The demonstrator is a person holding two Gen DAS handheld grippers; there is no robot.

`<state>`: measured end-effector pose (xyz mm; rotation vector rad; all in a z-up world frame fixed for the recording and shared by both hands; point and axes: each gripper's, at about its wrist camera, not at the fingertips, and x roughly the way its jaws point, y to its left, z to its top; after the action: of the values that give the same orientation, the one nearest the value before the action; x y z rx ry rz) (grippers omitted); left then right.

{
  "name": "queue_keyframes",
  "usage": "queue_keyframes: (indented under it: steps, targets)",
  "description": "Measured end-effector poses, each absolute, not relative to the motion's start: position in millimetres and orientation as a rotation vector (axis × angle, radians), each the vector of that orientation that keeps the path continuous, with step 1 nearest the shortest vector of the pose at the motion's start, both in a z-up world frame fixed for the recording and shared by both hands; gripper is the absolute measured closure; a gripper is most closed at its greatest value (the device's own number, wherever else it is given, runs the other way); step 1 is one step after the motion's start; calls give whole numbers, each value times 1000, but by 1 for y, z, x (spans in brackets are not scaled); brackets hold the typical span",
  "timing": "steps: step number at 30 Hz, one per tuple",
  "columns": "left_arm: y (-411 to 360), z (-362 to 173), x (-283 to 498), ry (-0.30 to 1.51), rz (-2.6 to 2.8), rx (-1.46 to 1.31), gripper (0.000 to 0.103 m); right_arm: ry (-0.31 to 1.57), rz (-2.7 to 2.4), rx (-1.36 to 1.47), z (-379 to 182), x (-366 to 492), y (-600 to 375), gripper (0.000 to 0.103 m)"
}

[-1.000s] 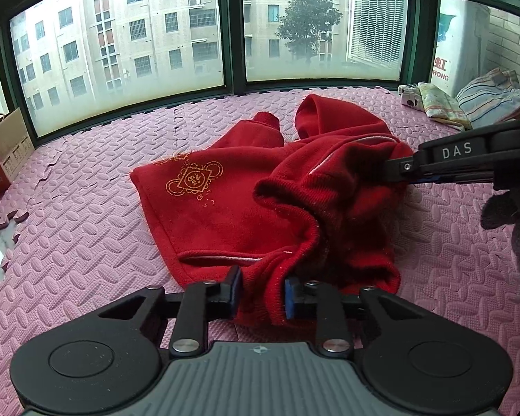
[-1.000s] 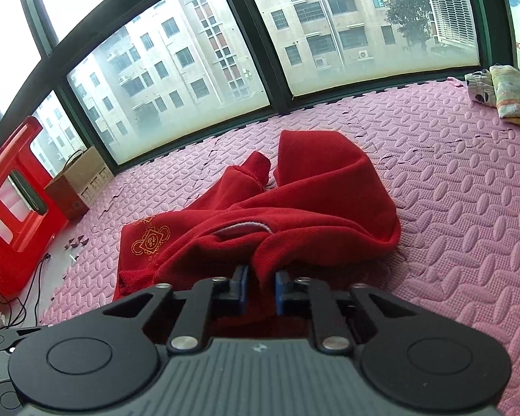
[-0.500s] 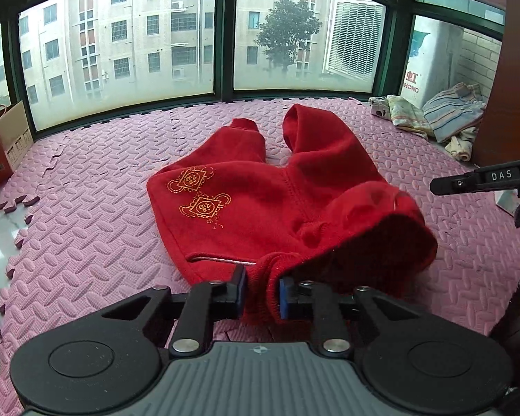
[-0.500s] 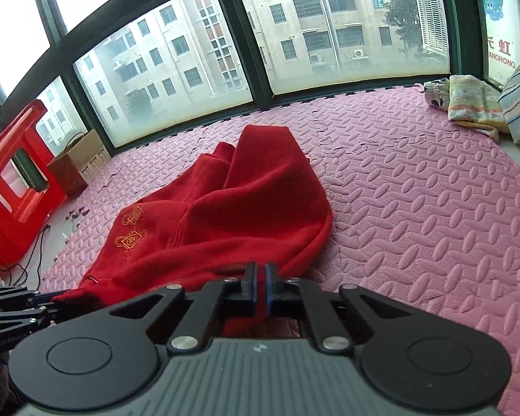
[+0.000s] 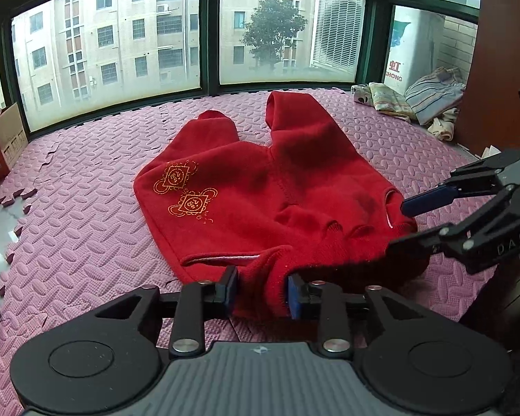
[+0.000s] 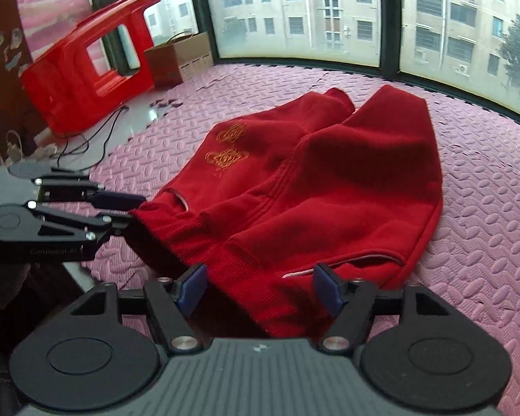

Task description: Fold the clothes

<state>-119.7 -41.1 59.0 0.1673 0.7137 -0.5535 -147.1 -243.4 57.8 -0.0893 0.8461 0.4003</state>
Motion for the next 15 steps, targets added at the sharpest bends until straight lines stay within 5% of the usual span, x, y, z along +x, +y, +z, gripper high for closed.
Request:
queue_keyframes:
  steps: [2,4,8,9,15]
  targets:
    - [-41,56,-120,721,-563,172,72,839,381,-175,50,-152,-233,39]
    - [-41,56,-121,723,-568,180,81,844,356,-208,48,-153,-229,63]
    - [-36,62,-127,708,-604,162,86,853,362,-176,59,-158,-241,87]
    - [-35,64,-129,708,-616,159,87,856,382,-172,63,-160,-245,102]
    - [-25,72,-146,754,-727,139,87,902,495,-166,85,-180,-258,103]
